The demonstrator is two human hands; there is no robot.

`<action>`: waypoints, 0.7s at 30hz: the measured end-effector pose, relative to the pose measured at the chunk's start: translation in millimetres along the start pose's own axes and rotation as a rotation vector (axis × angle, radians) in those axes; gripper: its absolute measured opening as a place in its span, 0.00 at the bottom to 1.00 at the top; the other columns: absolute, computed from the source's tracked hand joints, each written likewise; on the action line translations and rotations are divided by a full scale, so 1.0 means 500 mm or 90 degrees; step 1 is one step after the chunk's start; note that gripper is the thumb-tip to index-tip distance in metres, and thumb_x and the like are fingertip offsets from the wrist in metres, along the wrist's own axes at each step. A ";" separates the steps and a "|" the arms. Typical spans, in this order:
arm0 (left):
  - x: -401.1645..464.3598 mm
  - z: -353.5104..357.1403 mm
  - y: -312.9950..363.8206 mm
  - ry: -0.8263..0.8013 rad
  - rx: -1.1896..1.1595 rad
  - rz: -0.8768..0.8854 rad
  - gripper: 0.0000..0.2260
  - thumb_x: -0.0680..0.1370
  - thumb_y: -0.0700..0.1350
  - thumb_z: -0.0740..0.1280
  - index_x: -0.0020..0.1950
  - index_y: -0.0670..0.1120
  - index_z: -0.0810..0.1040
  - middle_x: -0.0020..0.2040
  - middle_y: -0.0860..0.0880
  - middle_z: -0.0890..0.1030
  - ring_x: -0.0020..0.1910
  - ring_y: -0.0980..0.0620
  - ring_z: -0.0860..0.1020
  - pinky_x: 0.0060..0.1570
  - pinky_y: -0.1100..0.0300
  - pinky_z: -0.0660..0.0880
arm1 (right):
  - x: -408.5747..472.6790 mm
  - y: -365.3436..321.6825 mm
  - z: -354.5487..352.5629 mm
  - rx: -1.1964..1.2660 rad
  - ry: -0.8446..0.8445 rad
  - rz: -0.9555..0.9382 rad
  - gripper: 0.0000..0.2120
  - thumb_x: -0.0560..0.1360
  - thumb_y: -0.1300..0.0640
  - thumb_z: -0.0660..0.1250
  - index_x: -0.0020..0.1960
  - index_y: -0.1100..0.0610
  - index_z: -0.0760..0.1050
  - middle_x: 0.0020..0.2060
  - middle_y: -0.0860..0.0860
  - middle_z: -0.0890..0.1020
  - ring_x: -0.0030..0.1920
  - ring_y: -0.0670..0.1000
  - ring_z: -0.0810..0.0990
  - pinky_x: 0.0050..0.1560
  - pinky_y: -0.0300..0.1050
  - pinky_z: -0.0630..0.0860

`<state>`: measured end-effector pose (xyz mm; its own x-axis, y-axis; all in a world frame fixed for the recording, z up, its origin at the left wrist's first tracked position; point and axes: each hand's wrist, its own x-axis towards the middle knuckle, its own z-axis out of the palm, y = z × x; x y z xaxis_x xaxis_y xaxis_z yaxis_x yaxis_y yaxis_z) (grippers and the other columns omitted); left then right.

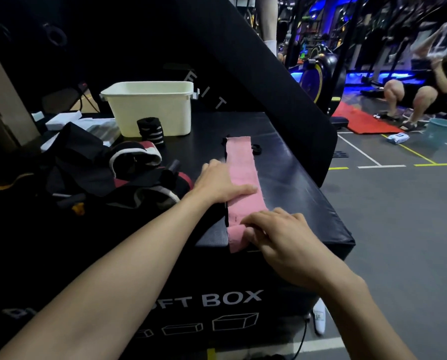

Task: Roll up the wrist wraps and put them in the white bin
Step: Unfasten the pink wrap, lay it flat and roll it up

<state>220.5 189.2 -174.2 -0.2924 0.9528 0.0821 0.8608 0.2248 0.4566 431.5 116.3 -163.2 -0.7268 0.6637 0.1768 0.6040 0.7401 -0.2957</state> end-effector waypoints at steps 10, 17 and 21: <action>0.034 0.008 -0.018 0.049 -0.139 -0.085 0.23 0.67 0.61 0.80 0.38 0.41 0.82 0.46 0.44 0.82 0.54 0.41 0.78 0.44 0.55 0.70 | 0.002 -0.006 0.001 -0.003 -0.007 0.082 0.16 0.85 0.42 0.51 0.56 0.46 0.76 0.55 0.43 0.66 0.57 0.49 0.62 0.55 0.50 0.62; 0.034 0.017 -0.007 0.106 -0.252 -0.120 0.23 0.66 0.51 0.84 0.56 0.48 0.82 0.53 0.52 0.81 0.64 0.46 0.76 0.65 0.52 0.74 | 0.007 -0.003 0.012 0.037 0.104 0.045 0.11 0.84 0.45 0.58 0.65 0.40 0.70 0.53 0.38 0.72 0.55 0.47 0.65 0.59 0.51 0.63; 0.050 0.013 -0.002 0.107 -0.244 -0.100 0.17 0.68 0.49 0.83 0.54 0.50 0.84 0.56 0.51 0.84 0.64 0.45 0.78 0.68 0.48 0.72 | 0.008 -0.011 0.024 0.071 0.172 0.048 0.06 0.82 0.46 0.63 0.58 0.42 0.69 0.51 0.39 0.71 0.52 0.48 0.67 0.52 0.51 0.66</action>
<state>215.0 214.0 -178.5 -0.4982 0.8596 0.1132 0.5930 0.2426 0.7678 421.3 113.5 -172.3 -0.5587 0.7325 0.3890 0.6029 0.6808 -0.4160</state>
